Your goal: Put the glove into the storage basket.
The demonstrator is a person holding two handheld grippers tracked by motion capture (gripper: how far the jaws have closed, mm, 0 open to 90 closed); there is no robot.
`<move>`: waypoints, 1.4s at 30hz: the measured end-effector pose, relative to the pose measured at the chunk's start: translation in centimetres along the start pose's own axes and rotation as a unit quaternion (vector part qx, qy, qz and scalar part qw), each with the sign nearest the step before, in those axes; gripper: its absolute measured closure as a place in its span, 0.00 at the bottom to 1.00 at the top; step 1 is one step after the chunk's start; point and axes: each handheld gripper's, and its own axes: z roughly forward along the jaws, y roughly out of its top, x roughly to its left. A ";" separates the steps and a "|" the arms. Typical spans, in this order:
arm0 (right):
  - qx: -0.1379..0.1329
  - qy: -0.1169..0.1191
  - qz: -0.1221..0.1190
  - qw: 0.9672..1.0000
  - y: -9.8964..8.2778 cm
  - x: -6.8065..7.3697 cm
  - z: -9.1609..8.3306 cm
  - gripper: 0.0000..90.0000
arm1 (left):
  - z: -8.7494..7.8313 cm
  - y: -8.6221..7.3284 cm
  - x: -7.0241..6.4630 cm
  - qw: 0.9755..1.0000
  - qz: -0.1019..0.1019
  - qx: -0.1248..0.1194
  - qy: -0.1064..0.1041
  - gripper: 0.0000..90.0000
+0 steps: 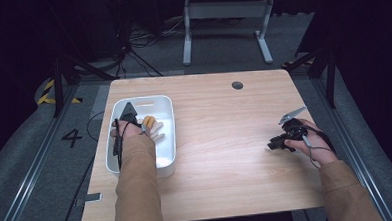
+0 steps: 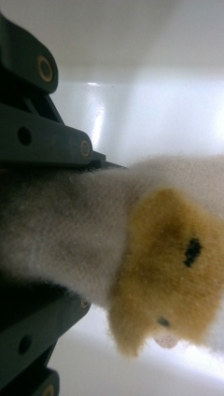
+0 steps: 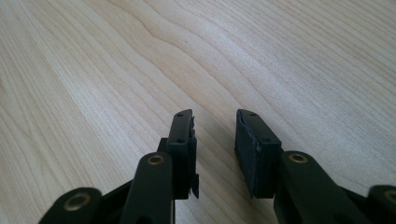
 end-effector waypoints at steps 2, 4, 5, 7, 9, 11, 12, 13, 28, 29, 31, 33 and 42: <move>0.000 -0.001 0.000 1.000 0.0 0.0 0.0 0.76 | 0.2 -0.1 0.0 1.000 0.004 0.001 0.004 0.73; 0.000 0.000 -0.001 1.000 0.0 0.0 0.0 0.76 | 0.3 -0.1 0.0 1.000 0.008 -0.001 0.006 0.72; 0.000 0.000 0.000 1.000 0.0 0.0 0.0 0.76 | 0.4 -0.2 0.0 1.000 0.011 -0.001 0.009 0.68; 0.000 0.000 0.000 1.000 0.0 0.0 0.0 0.76 | 0.6 -0.2 -0.2 1.000 0.026 -0.002 0.014 0.53; -0.001 0.000 -0.001 1.000 0.0 -0.1 0.0 0.75 | 0.7 -0.2 -0.9 0.999 0.034 0.007 0.034 0.35; -0.002 -0.001 0.000 1.000 0.0 -0.1 0.0 0.75 | 0.7 -0.2 -1.7 0.999 0.027 0.014 0.033 0.21; -0.002 -0.001 0.000 1.000 0.0 -0.1 0.0 0.75 | 0.6 -0.1 -1.9 0.999 0.031 0.012 0.034 0.21; -0.003 -0.001 0.000 1.000 0.0 -0.1 0.0 0.75 | 0.6 -0.1 -2.3 0.999 0.031 0.012 0.034 0.21; -0.006 -0.002 0.000 1.000 -0.2 -0.3 -0.1 0.73 | -0.7 -0.1 -2.5 0.998 0.053 -0.027 0.037 0.21; -0.006 -0.002 0.000 1.000 -0.1 -0.3 -0.1 0.73 | -0.9 -0.1 -2.5 0.997 0.056 -0.029 0.037 0.21; -0.006 -0.002 0.000 1.000 -0.1 -0.3 -0.1 0.73 | -1.4 -0.1 -2.6 0.996 0.069 -0.034 0.041 0.21; -0.006 -0.002 -0.001 1.000 -0.1 -0.3 -0.1 0.72 | -2.5 0.1 -3.0 0.994 0.092 -0.041 0.050 0.21; -0.010 -0.003 -0.001 1.000 -0.1 -0.3 -0.2 0.72 | -5.2 -0.2 -4.1 0.988 0.128 -0.085 -0.012 0.28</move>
